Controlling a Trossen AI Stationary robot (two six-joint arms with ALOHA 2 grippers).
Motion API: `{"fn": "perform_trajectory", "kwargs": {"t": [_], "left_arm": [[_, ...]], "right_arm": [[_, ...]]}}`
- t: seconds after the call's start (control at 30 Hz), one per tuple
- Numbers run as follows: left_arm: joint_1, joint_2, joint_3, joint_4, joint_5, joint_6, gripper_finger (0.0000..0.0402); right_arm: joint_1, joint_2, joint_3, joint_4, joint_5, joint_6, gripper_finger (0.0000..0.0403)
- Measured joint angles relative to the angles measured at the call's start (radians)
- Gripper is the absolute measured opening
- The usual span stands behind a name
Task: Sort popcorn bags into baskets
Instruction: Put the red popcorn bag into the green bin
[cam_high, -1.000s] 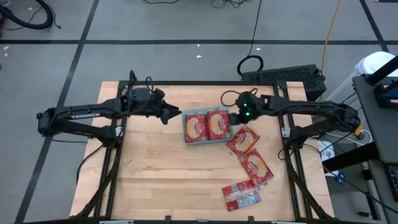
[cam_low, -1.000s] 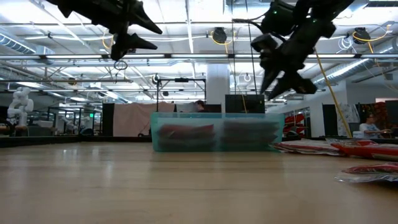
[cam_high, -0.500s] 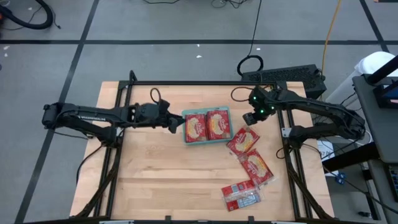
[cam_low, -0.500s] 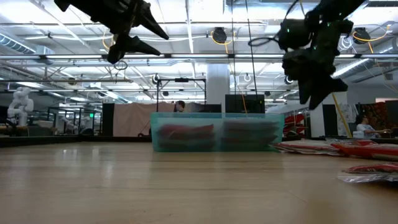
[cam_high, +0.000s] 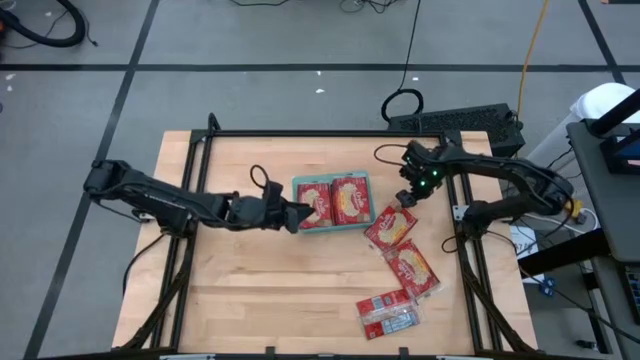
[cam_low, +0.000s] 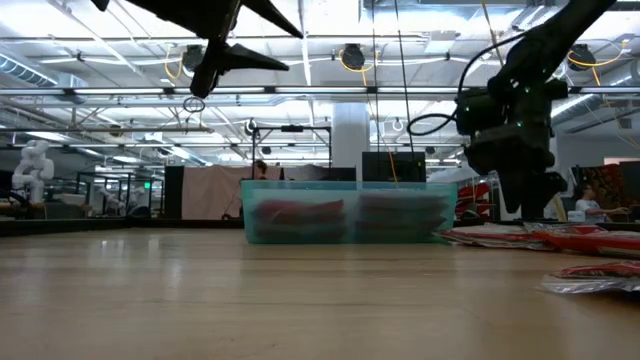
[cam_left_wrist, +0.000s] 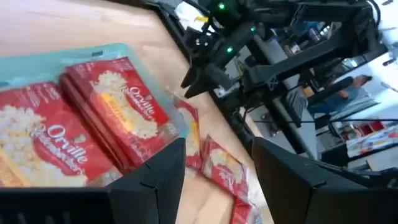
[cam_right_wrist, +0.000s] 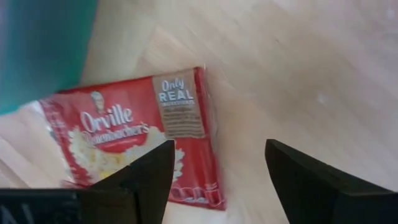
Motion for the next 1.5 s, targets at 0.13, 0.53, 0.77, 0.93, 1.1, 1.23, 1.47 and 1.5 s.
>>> {"fn": "perform_trajectory", "kwargs": {"t": [0.13, 0.53, 0.77, 0.93, 1.1, 1.23, 1.47, 1.5], "left_arm": [[-0.032, 0.035, 0.0, 0.011, -0.023, -0.046, 0.0188], [-0.032, 0.05, 0.0, 0.002, -0.039, -0.019, 0.0188], [-0.005, 0.05, 0.0, 0.006, -0.039, 0.045, 0.0188], [0.007, 0.05, 0.0, 0.008, -0.038, 0.076, 0.0188], [0.012, 0.05, 0.0, 0.009, -0.038, 0.095, 0.0188], [0.012, 0.05, 0.0, 0.009, -0.019, 0.102, 0.0189], [0.027, 0.05, 0.0, -0.001, 0.1, 0.183, 0.0189], [0.032, 0.05, 0.0, -0.001, 0.111, 0.193, 0.0189]], "right_arm": [[0.006, 0.021, -0.038, 0.031, -0.05, -0.017, 0.0239], [0.133, 0.017, -0.169, 0.148, -0.179, 0.143, 0.0139], [0.2, 0.013, -0.182, 0.224, -0.191, 0.188, 0.001], [0.26, -0.067, -0.184, 0.212, -0.261, 0.257, 0.0001], [0.337, -0.236, -0.184, 0.224, -0.314, 0.45, 0.0], [0.405, -0.39, -0.183, 0.3, -0.3, 0.653, 0.0], [0.564, -0.546, -0.182, 0.462, -0.195, 0.838, 0.0], [0.588, -0.551, -0.182, 0.485, -0.181, 0.848, 0.0]]}}
